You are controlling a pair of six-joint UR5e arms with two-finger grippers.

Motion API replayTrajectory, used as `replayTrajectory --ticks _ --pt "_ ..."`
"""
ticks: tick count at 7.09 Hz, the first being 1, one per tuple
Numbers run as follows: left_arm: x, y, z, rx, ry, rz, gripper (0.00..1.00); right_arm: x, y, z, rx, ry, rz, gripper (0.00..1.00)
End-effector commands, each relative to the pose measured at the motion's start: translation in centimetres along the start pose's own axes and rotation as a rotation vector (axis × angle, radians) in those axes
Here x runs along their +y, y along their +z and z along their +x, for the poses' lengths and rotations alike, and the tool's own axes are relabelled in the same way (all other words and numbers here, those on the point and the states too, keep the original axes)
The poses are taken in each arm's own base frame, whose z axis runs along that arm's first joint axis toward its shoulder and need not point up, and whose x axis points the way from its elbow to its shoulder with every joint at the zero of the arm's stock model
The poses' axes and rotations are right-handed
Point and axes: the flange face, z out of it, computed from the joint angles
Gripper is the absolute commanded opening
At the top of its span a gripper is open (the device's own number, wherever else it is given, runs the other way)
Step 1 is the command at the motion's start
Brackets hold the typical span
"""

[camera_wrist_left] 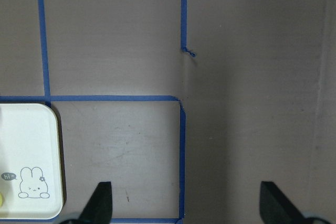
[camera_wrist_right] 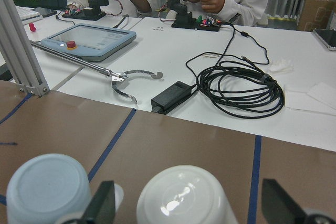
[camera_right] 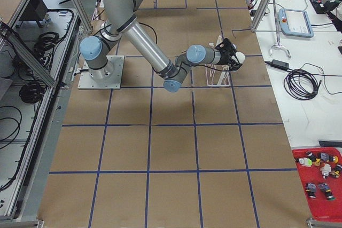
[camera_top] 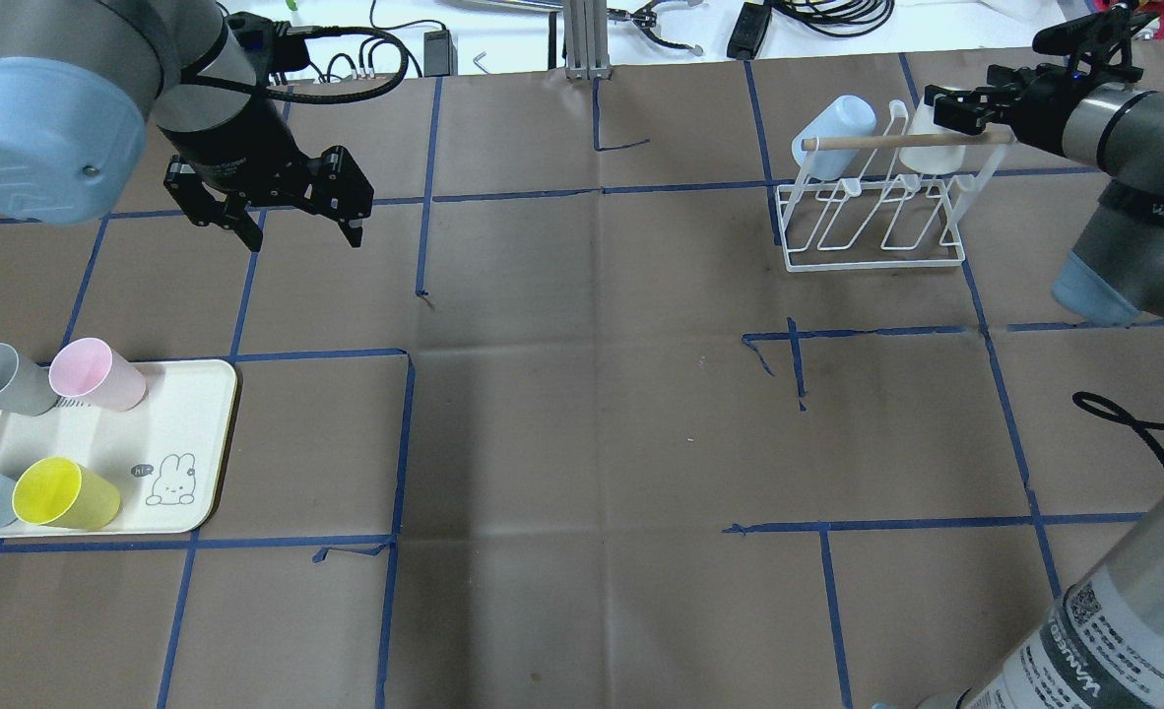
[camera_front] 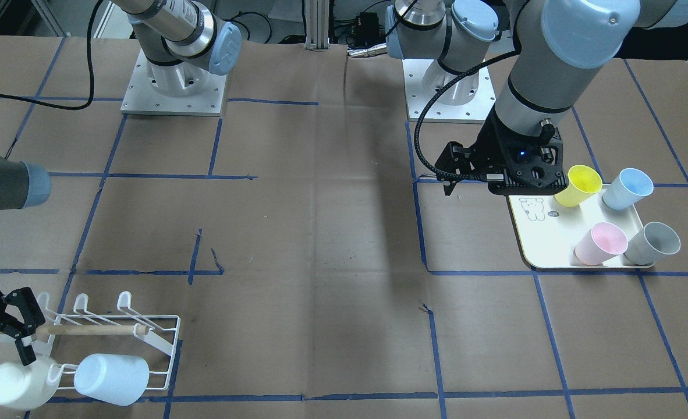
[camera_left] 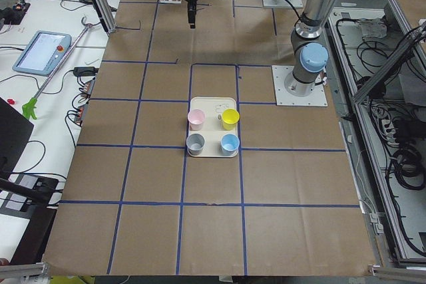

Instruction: Transfer IKEA cup to right arm and place on rack

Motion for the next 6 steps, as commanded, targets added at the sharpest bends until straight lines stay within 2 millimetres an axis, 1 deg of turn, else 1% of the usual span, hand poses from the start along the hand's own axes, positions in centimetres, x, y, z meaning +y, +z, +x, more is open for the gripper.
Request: replayTrajectory --ticks 1,2,3,4,5,6 --pt "-0.1 -0.5 0.0 0.001 -0.002 0.014 1.00 -1.2 -0.5 -0.2 -0.003 -0.012 0.016 1.00" --pt "-0.1 -0.5 0.0 -0.002 -0.002 0.016 1.00 -2.9 -1.4 -0.6 0.006 -0.036 0.037 1.00" --pt "-0.1 -0.8 0.0 -0.002 -0.003 0.024 1.00 -5.5 -2.9 -1.8 0.001 -0.041 0.035 1.00" --pt "-0.2 -0.8 0.0 -0.002 -0.005 0.025 1.00 -8.6 -4.9 -3.9 -0.035 -0.018 0.004 1.00" --pt "-0.3 -0.9 0.0 -0.002 -0.006 0.036 1.00 -10.2 -6.1 -6.0 -0.068 0.035 -0.089 1.00" --pt "-0.3 -0.9 0.0 -0.002 -0.006 0.039 1.00 -10.0 -6.0 -7.7 -0.056 0.102 -0.252 1.00"
